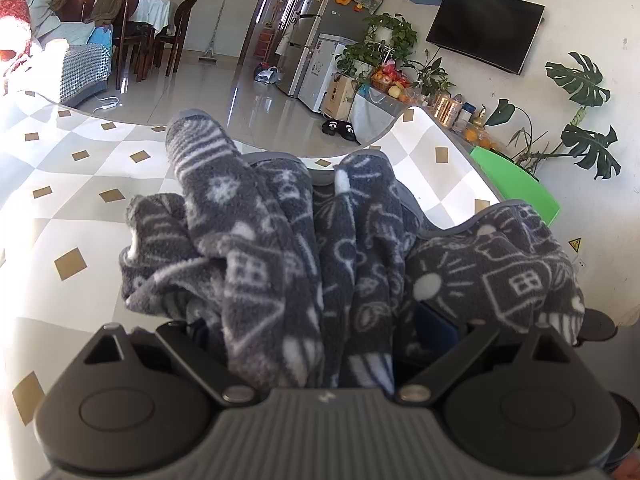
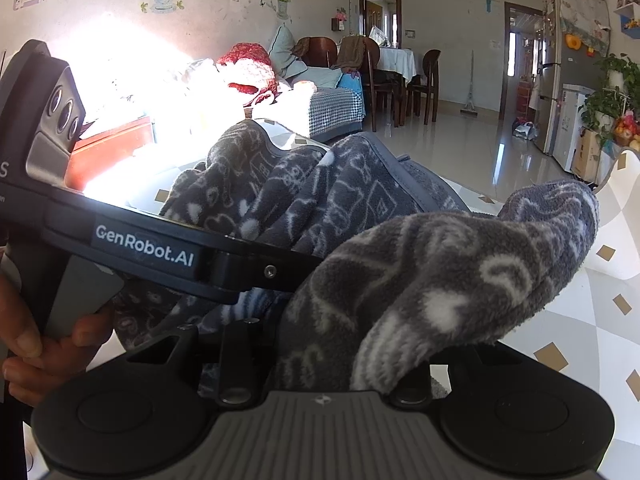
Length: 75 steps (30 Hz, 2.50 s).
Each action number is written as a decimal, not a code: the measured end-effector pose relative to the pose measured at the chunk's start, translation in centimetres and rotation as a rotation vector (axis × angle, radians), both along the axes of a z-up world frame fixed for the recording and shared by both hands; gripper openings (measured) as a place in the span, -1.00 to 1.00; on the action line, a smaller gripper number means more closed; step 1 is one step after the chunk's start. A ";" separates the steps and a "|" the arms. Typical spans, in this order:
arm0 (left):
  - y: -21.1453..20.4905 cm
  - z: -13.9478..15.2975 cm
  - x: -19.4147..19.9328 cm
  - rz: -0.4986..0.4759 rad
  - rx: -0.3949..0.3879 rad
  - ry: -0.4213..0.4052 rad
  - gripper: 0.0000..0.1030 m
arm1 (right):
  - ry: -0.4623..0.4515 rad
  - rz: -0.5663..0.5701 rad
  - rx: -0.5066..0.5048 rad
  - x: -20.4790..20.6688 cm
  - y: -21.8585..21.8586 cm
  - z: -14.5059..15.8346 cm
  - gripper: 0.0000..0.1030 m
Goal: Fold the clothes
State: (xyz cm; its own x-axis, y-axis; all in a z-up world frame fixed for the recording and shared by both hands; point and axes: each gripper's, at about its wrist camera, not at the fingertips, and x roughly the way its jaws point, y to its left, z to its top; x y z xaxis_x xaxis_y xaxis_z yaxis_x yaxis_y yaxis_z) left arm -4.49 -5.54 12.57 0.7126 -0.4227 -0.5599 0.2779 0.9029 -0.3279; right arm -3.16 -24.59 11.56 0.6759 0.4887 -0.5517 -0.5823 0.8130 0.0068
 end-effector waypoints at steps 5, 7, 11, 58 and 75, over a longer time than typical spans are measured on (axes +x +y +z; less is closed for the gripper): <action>-0.8 -0.1 0.1 0.001 0.002 -0.004 0.85 | -0.003 -0.008 0.005 0.1 -0.3 -0.1 -0.29; -0.9 0.1 0.3 -0.001 0.004 -0.010 0.85 | -0.006 -0.010 0.014 0.1 -0.5 -0.1 -0.29; -1.1 0.3 0.4 -0.005 0.019 -0.028 0.85 | -0.013 -0.009 0.032 -0.2 -1.1 -0.2 -0.29; -20.7 -0.6 10.4 -0.213 -0.008 -0.023 0.87 | 0.019 -0.321 0.037 3.7 -17.4 0.7 -0.29; -25.4 -3.6 15.2 -0.128 -0.003 0.069 0.95 | 0.246 -0.776 -0.105 5.9 -26.6 -2.6 -0.05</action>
